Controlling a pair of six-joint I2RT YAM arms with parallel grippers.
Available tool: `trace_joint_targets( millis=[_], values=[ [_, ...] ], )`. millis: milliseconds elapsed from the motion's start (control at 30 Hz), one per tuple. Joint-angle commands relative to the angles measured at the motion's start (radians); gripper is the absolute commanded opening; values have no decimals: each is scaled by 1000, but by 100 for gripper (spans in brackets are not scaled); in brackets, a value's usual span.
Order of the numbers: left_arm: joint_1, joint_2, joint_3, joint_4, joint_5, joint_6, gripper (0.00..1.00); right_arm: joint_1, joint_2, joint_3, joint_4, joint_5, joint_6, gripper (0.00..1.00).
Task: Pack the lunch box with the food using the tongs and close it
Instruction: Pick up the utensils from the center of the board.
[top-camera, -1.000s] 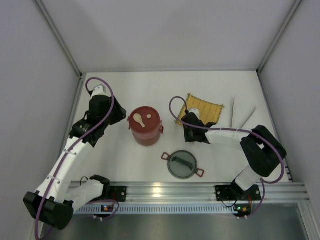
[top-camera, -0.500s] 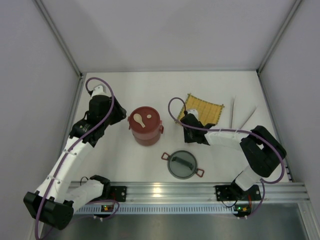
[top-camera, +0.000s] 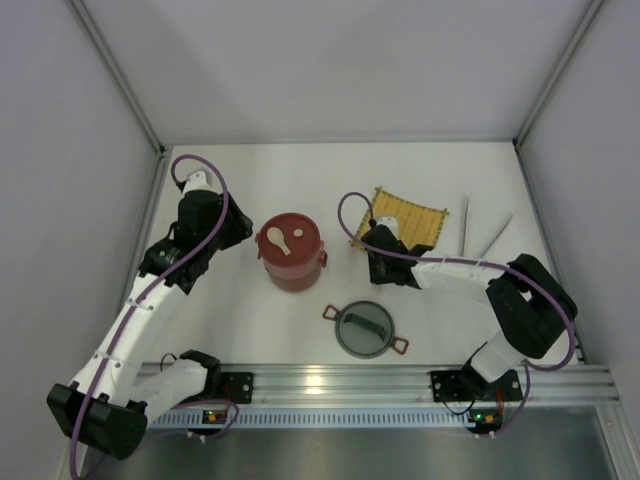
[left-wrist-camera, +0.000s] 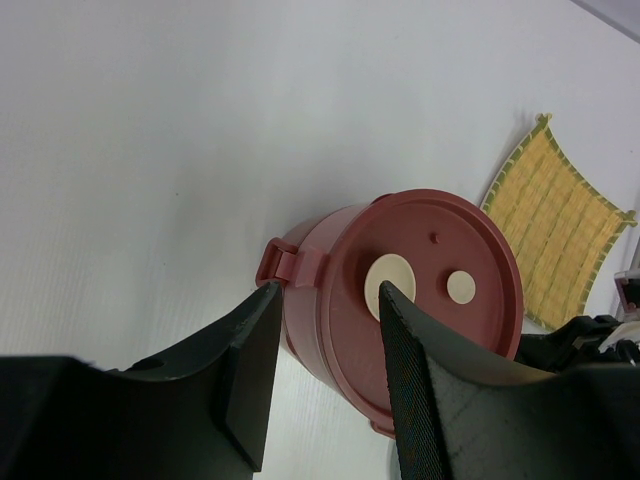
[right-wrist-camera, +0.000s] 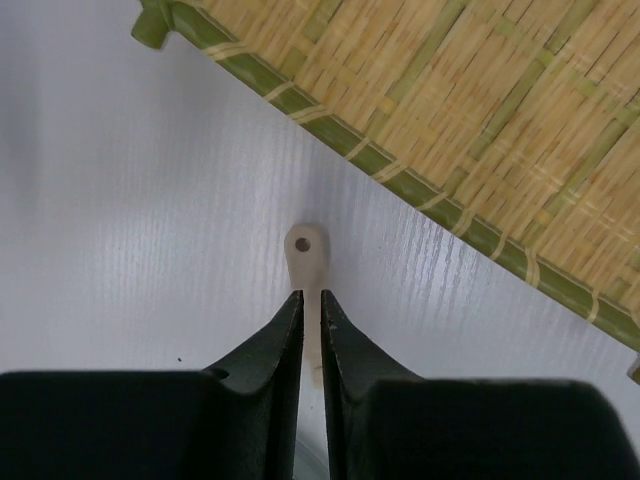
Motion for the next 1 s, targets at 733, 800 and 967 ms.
trace_joint_targets(
  millis=[733,800,967],
  values=[
    [-4,-13,25,6,10,-2,49,34,-113,-1,-60,12,5,22],
    [-4,-13,23,4,8,-2,49,41,-118,-20,-49,12,11,24],
    [-4,-14,23,7,11,-5,49,55,-113,-38,-29,7,19,27]
  ],
)
